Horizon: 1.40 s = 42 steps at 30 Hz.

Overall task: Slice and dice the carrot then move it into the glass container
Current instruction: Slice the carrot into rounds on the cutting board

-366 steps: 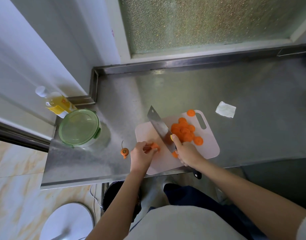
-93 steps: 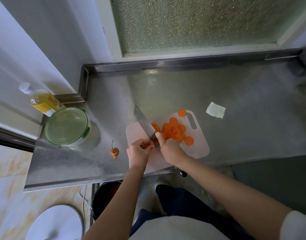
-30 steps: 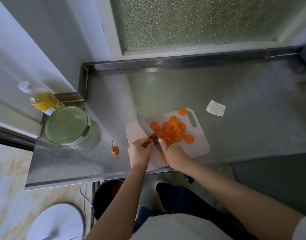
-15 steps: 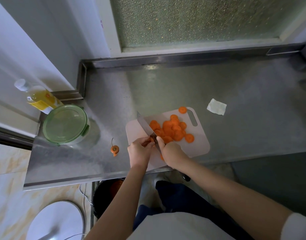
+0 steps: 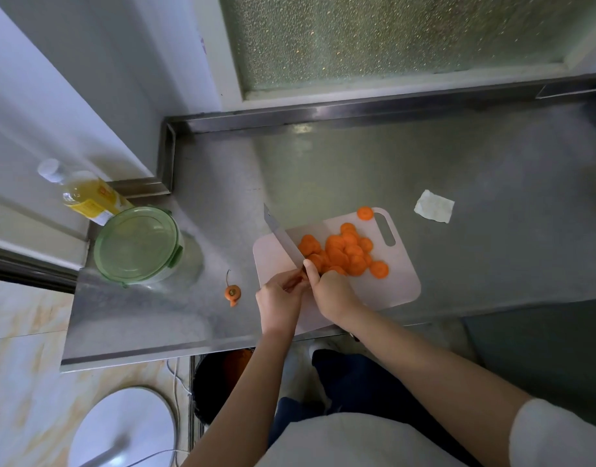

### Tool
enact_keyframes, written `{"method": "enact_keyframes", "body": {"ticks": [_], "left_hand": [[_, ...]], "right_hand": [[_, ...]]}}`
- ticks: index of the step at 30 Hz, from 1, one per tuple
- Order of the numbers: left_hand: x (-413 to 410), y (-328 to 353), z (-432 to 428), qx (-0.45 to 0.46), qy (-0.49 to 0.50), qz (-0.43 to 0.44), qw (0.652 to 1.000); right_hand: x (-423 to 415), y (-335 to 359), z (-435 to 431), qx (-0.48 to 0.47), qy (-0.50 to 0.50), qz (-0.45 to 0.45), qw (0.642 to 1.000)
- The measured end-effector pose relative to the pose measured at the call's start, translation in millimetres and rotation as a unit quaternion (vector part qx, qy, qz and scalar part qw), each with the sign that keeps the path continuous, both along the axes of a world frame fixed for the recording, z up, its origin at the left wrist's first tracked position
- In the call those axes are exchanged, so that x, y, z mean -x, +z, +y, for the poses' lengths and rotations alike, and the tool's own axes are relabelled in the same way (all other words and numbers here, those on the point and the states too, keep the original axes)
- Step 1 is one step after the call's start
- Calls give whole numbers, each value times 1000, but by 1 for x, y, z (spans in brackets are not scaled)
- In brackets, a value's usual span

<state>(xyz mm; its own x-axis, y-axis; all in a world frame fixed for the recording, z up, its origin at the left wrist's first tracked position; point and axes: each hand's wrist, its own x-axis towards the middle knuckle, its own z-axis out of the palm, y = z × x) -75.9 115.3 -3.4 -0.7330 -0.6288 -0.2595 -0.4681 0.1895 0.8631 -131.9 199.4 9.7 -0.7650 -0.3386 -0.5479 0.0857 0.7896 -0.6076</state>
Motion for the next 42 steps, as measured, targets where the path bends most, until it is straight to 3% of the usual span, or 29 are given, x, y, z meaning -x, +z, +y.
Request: {"method": "enact_keyframes", "body": {"ticks": [5,9,16,20,26,32,38,42], "left_hand": [[-3,-3,-1,13,12,-6,1000],[-4,-7,-3,3,7,-5,1000],[-7,-10,-9,-1,4,-11,1000],[-10,-10,-10,-2,-4,-24,1000],[-15,-12,-14,17,-19,-58,998],[-4,-7,-15,140,-115,-57,982],[33,1,-21,177,-187,-45,965],[61,1,-28,256,-303,-100,912]], "right_hand": [[6,3,6,58,-38,-60,996],[4,0,17,50,-31,-28,998],[9,13,44,108,-76,-51,990],[14,13,49,139,-109,-2,984],[17,11,51,122,-162,-22,979],[23,9,64,105,-171,7,980],[31,6,70,105,-192,6,976],[34,4,71,99,-186,6,978]]}}
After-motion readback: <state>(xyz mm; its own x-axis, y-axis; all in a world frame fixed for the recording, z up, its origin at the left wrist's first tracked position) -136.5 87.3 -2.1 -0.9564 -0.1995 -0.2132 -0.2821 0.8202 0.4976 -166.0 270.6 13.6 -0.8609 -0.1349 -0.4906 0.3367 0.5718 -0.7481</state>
